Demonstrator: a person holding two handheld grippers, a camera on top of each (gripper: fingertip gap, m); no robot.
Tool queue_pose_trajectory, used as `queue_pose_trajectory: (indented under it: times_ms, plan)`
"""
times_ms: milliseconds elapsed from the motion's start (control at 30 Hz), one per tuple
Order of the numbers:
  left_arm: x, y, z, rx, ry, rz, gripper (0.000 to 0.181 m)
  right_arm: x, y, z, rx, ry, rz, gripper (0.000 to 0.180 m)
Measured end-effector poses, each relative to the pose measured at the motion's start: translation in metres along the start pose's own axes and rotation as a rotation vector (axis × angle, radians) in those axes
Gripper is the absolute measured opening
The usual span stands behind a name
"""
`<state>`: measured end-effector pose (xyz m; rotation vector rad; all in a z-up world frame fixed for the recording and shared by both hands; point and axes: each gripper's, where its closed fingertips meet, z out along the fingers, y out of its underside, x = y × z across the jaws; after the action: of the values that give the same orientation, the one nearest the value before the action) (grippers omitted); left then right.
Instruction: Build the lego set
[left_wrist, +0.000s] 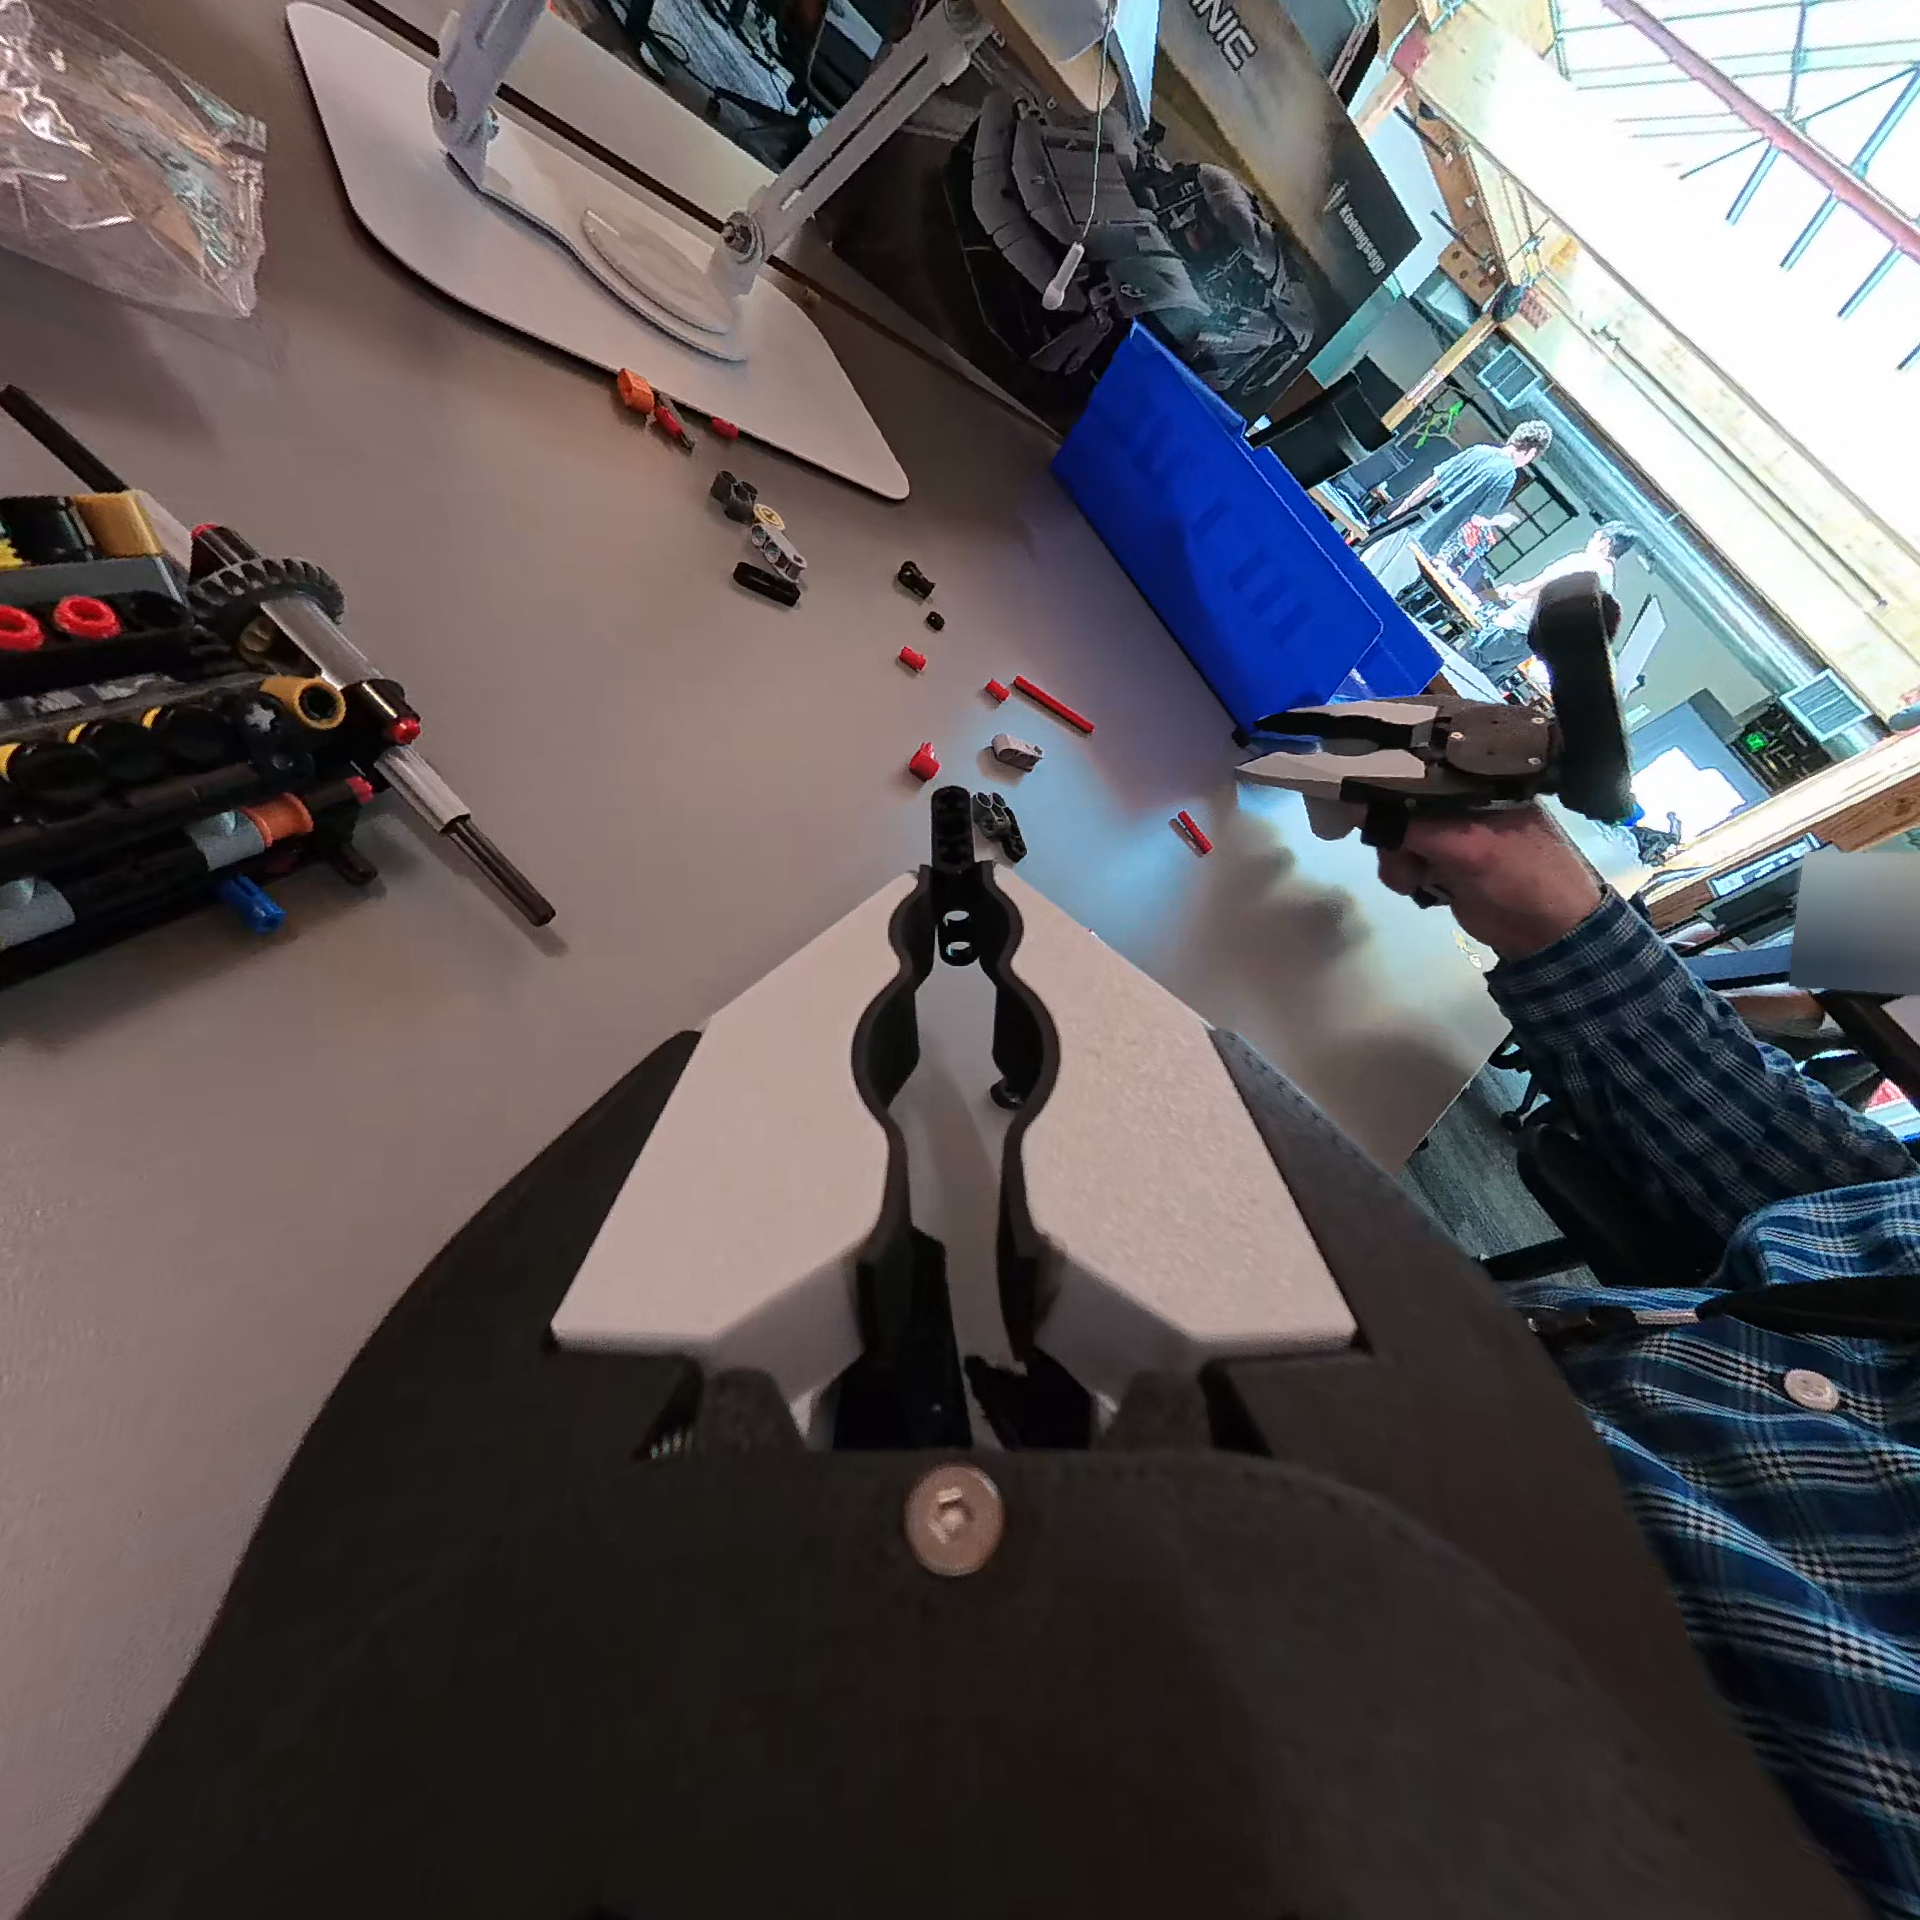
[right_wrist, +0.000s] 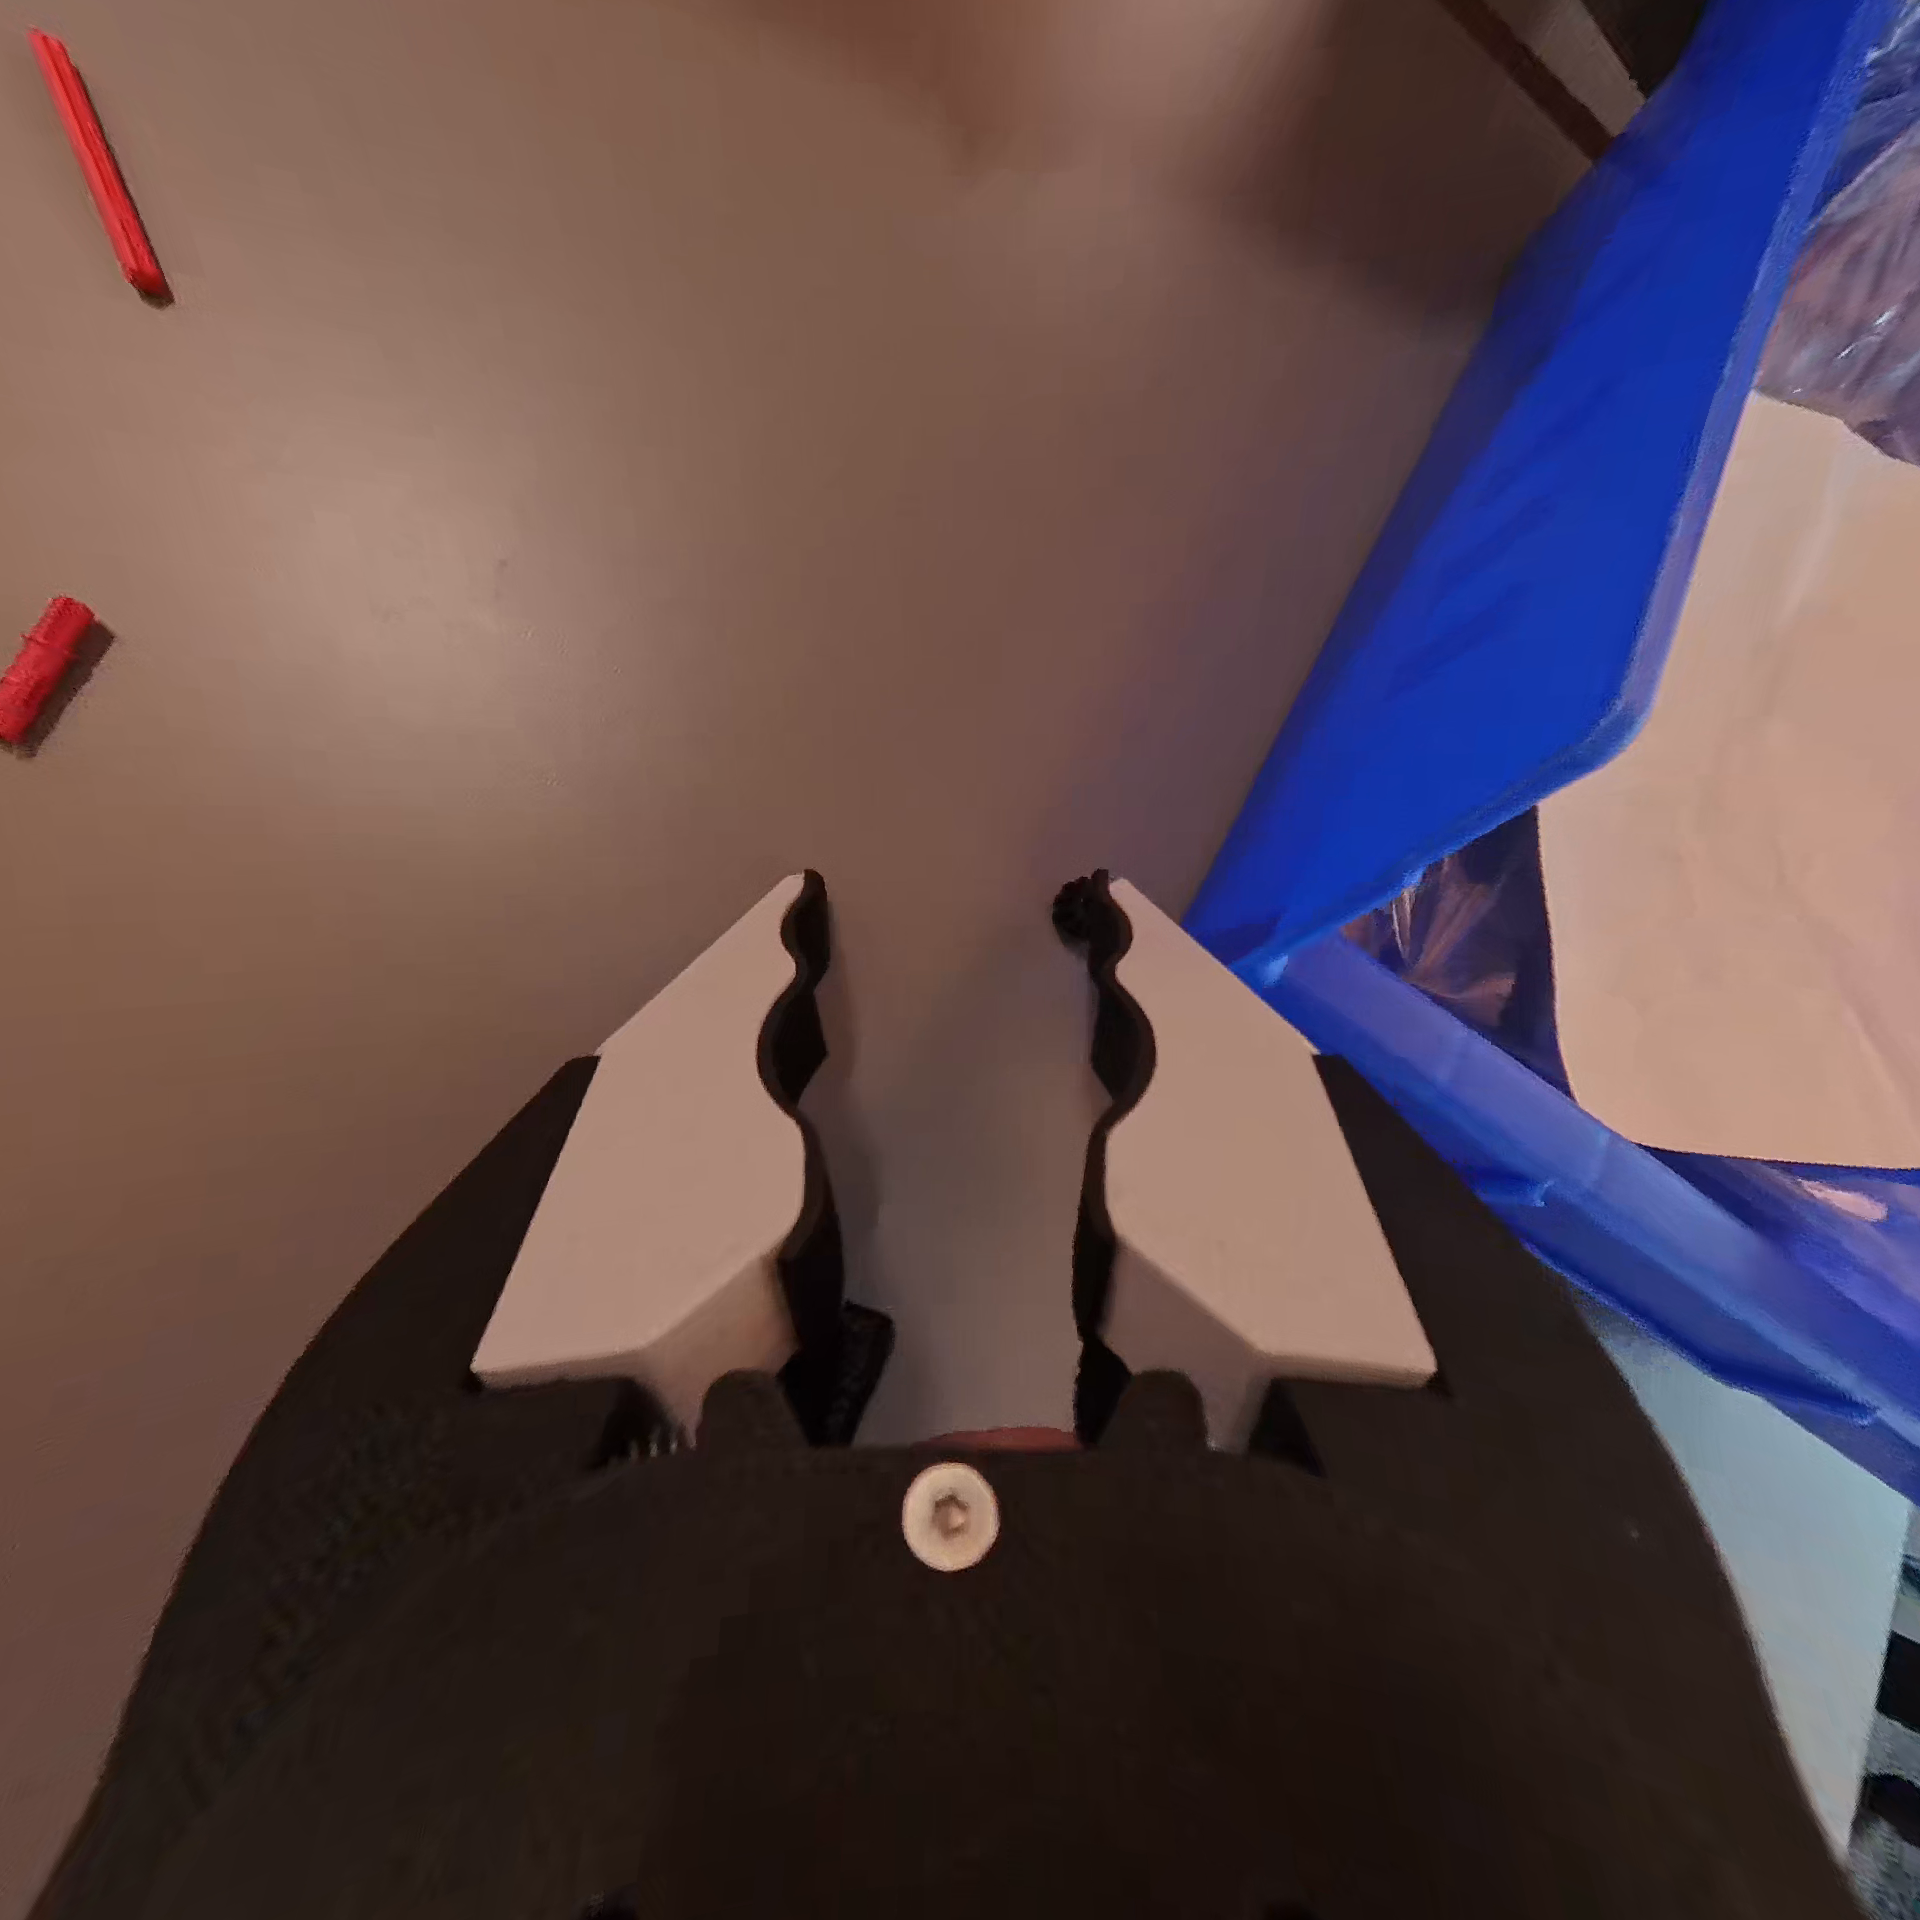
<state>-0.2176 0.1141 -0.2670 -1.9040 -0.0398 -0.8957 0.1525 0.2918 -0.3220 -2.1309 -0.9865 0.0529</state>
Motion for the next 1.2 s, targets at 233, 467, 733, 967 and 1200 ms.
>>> queue_pose_trajectory:
  times_ms: [233,467,733,967,1200]
  plan:
    - [0.001,0.0,0.0,-0.003,0.008,-0.001,0.005,0.007,0.002,0.003,0.014,-0.02,0.073,0.043]
    - [0.001,0.002,0.001,-0.01,0.003,0.005,0.005,0.006,0.004,0.007,0.029,-0.107,0.16,0.037]
    - [0.001,0.002,0.001,-0.013,-0.001,0.008,0.005,-0.011,0.003,0.003,0.037,-0.201,0.183,0.022]
    - [0.001,0.002,0.0,-0.009,0.005,0.005,0.005,-0.013,-0.009,-0.011,0.131,-0.138,0.134,0.037]
    - [0.002,0.002,0.0,-0.012,0.006,0.007,0.005,-0.006,0.004,-0.001,0.067,-0.13,0.15,0.041]
